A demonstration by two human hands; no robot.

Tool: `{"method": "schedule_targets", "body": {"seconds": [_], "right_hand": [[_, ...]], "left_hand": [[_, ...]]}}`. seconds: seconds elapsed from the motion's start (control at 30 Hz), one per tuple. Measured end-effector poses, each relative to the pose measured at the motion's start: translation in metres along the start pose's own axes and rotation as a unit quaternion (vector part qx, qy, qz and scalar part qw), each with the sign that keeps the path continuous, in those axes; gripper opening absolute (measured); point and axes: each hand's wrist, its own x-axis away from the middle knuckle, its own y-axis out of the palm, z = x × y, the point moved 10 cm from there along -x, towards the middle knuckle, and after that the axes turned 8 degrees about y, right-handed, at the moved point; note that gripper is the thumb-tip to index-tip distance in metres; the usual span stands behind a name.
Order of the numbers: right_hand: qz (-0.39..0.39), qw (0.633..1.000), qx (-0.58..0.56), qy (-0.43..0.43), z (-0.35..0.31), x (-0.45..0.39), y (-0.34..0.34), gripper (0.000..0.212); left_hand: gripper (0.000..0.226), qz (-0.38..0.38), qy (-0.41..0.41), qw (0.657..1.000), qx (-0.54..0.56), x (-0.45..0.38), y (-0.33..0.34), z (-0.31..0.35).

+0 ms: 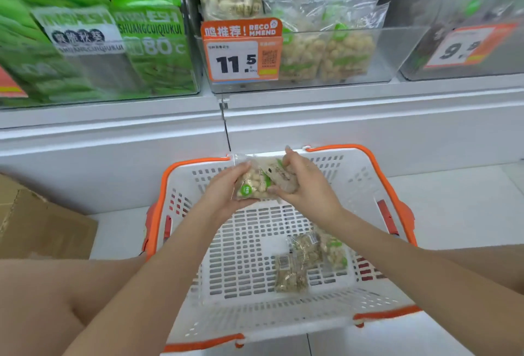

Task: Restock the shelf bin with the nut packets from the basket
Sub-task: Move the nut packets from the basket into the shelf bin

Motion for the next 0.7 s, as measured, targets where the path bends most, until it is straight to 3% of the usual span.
{"method": "schedule_targets", "body": {"seconds": [0.17,0.33,0.5,0.63,0.7], "right_hand": [[-0.083,0.995,-0.023,-0.052,-0.039,0.019,-0.029,0.076],[-0.115,0.987,-0.059,-0.092,-0.065,0.033,-0.057,0.08],[-0.101,0.984,-0.02,-0.144,-0.083,0.036,-0.097,0.077],[-0.107,0.982,-0.05,-0.151,-0.086,0.037,-0.11,0.091],[-0.094,0.979,0.003,-0.179,-0.091,0.035,-0.107,0.093]], "left_hand": [[0.015,-0.022,0.055,0.997,0.052,0.045,0.028,0.057],[0.013,-0.069,0.08,0.992,-0.066,0.081,0.047,0.097],[0.01,-0.131,0.04,0.981,-0.14,0.1,0.062,0.113],[0.036,-0.189,-0.019,0.96,-0.205,0.109,0.082,0.105],[0.025,-0.2,-0.011,0.947,-0.251,0.105,0.085,0.102]]}}
